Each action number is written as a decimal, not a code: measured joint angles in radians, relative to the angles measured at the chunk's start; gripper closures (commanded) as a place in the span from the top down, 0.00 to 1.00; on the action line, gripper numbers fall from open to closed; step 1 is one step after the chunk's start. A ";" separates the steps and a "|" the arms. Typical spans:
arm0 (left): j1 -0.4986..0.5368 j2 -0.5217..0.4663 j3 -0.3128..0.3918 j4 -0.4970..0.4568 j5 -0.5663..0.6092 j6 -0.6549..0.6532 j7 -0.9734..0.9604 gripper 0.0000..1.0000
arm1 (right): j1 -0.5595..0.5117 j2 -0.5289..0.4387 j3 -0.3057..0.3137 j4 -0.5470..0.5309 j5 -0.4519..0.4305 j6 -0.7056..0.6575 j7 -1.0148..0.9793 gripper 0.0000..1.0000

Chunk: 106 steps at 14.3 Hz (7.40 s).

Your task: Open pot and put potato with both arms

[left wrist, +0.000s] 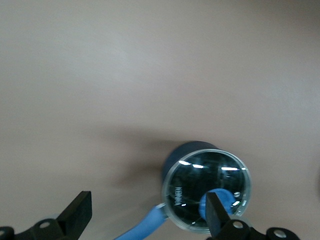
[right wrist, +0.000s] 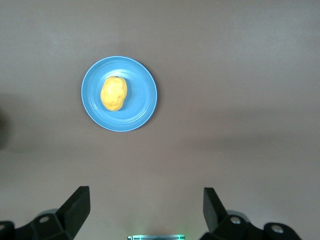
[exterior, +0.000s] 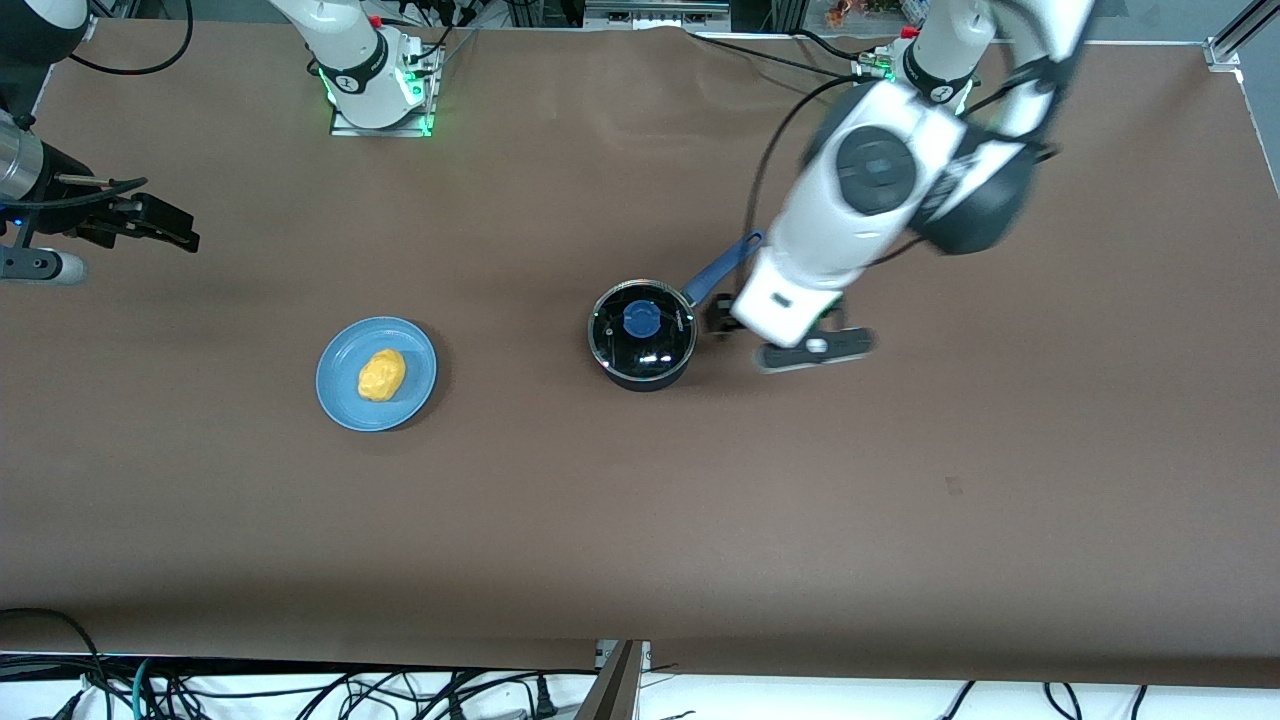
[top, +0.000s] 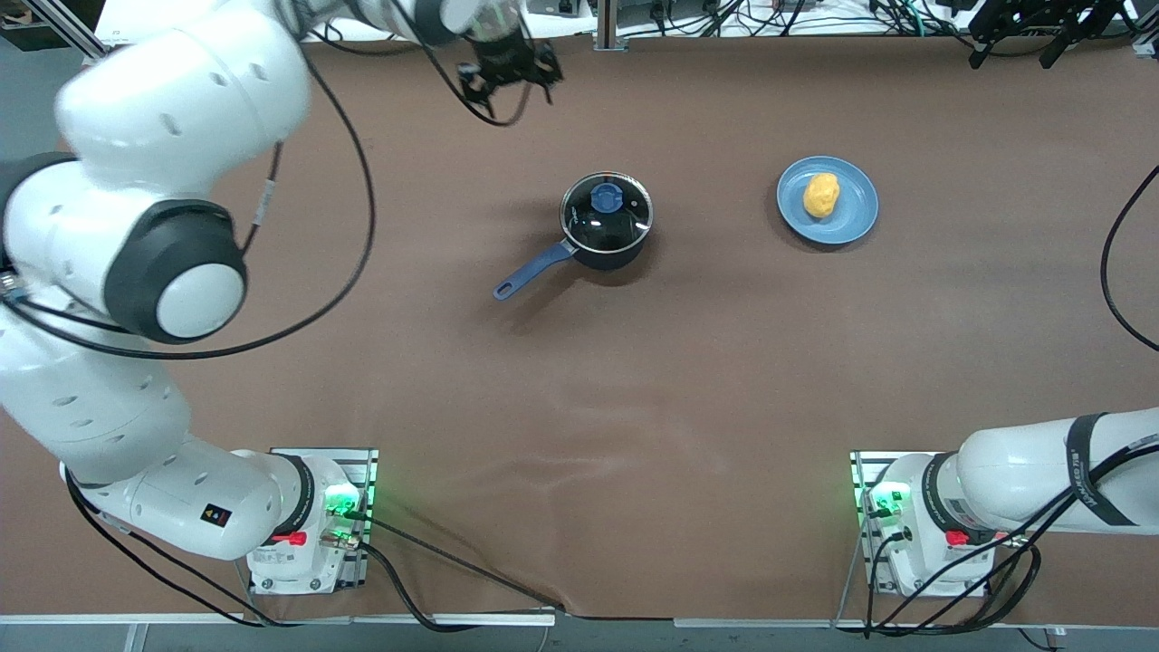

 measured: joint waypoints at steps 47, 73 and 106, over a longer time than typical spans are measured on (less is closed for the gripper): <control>0.240 -0.007 0.245 -0.220 -0.020 0.121 0.967 0.52 | 0.141 0.383 0.004 -0.106 -0.008 0.428 0.292 0.99; 0.346 -0.190 0.279 0.032 -0.033 -0.401 0.981 1.00 | 0.297 0.462 0.222 0.036 0.111 0.426 1.079 0.31; 0.361 -0.278 0.239 0.093 -0.002 -0.511 0.821 1.00 | 0.459 0.326 -0.104 0.203 -0.015 0.111 0.610 1.00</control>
